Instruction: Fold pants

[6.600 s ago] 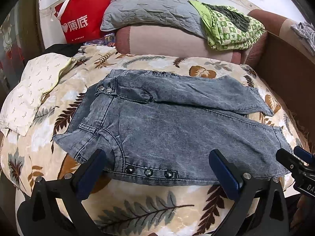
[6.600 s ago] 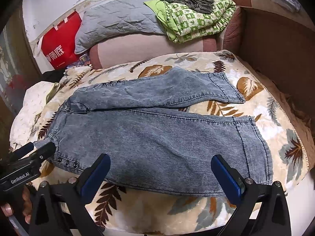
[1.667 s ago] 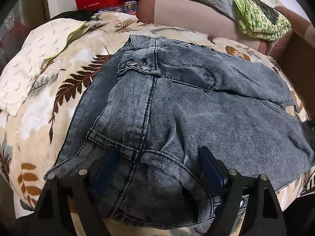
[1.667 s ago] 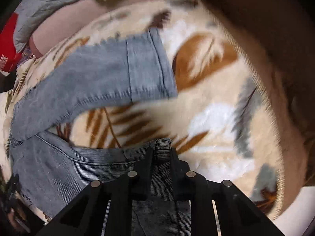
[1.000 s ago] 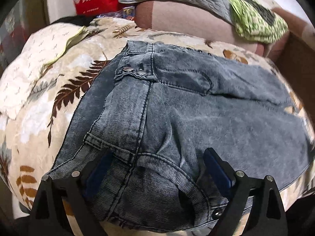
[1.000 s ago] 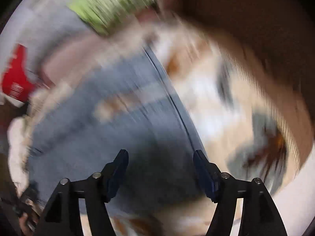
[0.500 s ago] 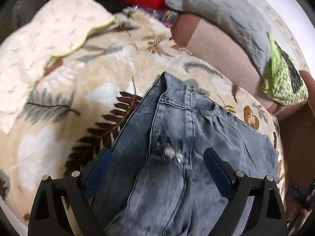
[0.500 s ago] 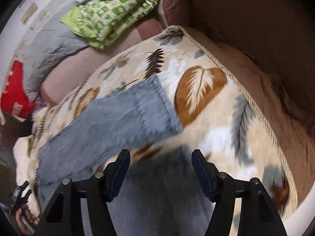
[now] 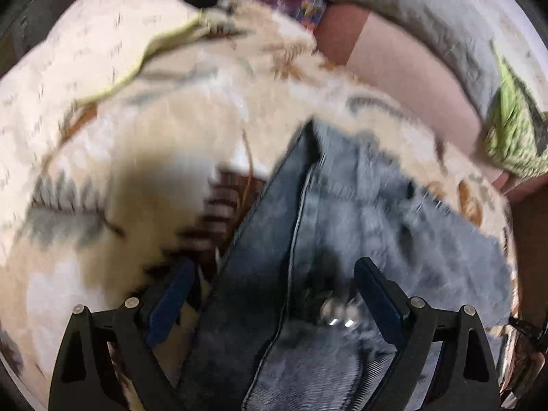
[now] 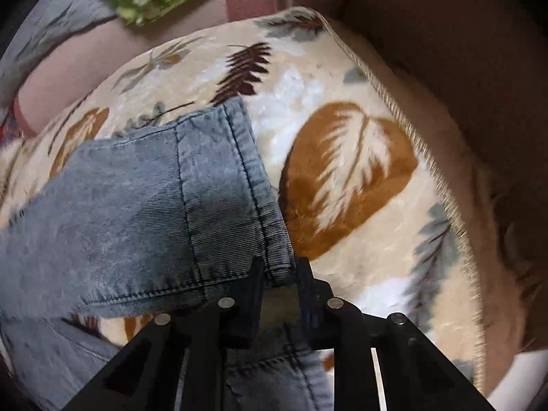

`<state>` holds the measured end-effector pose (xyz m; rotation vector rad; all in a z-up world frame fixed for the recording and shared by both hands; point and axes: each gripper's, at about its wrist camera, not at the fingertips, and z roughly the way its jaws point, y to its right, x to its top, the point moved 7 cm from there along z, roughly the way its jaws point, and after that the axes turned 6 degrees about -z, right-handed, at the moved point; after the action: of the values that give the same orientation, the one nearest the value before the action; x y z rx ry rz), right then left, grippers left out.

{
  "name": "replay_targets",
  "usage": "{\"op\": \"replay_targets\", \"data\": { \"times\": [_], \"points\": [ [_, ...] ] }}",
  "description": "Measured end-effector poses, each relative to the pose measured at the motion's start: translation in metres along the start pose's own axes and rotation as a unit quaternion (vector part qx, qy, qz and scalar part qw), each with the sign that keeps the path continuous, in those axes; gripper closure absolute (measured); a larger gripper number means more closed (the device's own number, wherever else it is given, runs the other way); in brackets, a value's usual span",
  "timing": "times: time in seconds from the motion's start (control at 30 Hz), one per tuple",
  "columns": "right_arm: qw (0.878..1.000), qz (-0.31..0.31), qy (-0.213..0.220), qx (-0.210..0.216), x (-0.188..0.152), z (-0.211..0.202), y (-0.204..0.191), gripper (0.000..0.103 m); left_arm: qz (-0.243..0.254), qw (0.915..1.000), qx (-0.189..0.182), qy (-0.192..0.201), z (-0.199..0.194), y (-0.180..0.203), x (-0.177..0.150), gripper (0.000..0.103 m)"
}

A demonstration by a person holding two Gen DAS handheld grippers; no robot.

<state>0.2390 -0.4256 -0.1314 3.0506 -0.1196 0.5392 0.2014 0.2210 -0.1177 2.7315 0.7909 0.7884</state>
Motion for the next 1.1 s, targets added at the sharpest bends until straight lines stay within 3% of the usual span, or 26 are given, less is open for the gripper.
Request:
{"op": "replay_targets", "data": {
  "times": [0.07, 0.1, 0.13, 0.27, 0.4, 0.53, 0.57, 0.63, 0.8, 0.87, 0.9, 0.93, 1.03, 1.1],
  "points": [
    [1.000, -0.006, -0.005, -0.008, 0.009, -0.006, 0.003, 0.066, 0.000, 0.9998, -0.009, 0.016, -0.006, 0.004, 0.019, 0.009],
    [1.000, -0.002, 0.012, -0.014, 0.019, -0.011, 0.006, 0.041, -0.003, 0.9997, -0.011, 0.020, -0.005, 0.006, 0.029, 0.009],
    [0.999, 0.006, 0.042, -0.006, 0.036, -0.017, 0.006, 0.029, -0.006, 0.9997, -0.010, 0.022, -0.002, 0.008, 0.037, 0.009],
    [0.996, 0.014, 0.075, 0.043, 0.081, -0.011, -0.009, 0.029, -0.038, 0.9982, -0.045, 0.000, 0.026, 0.023, 0.070, 0.009],
    [0.996, 0.027, 0.050, 0.074, 0.104, 0.023, -0.022, 0.029, -0.041, 0.9977, -0.047, -0.024, 0.058, 0.040, 0.080, 0.009],
    [0.994, 0.037, 0.053, 0.089, 0.107, 0.037, -0.019, 0.029, -0.043, 0.9977, -0.031, -0.042, 0.083, 0.046, 0.084, 0.025],
    [0.994, 0.040, 0.053, 0.091, 0.107, 0.037, -0.017, 0.029, -0.039, 0.9977, -0.030, -0.047, 0.087, 0.047, 0.084, 0.042],
    [0.992, 0.049, 0.057, 0.100, 0.110, 0.035, -0.010, 0.029, -0.030, 0.9981, -0.010, -0.054, 0.096, 0.047, 0.082, 0.053],
    [0.994, 0.045, 0.050, 0.092, 0.121, 0.042, -0.005, 0.030, -0.029, 0.9984, -0.009, -0.047, 0.100, 0.049, 0.089, 0.056],
    [0.994, 0.039, 0.046, 0.095, 0.125, 0.046, -0.009, 0.035, -0.030, 0.9984, -0.008, -0.048, 0.102, 0.049, 0.091, 0.056],
    [0.994, 0.033, 0.044, 0.092, 0.127, 0.049, -0.011, 0.045, -0.031, 0.9985, -0.008, -0.045, 0.102, 0.049, 0.092, 0.056],
    [0.995, 0.025, 0.038, 0.087, 0.128, 0.054, -0.015, 0.063, -0.029, 0.9985, -0.006, -0.045, 0.103, 0.050, 0.093, 0.056],
    [0.998, 0.002, 0.023, 0.064, 0.130, 0.064, -0.024, 0.079, -0.013, 0.9987, 0.003, -0.050, 0.106, 0.054, 0.094, 0.092],
    [0.998, -0.004, 0.026, 0.065, 0.132, 0.060, -0.027, 0.083, -0.013, 0.9987, 0.003, -0.049, 0.105, 0.056, 0.094, 0.093]
  ]
}}
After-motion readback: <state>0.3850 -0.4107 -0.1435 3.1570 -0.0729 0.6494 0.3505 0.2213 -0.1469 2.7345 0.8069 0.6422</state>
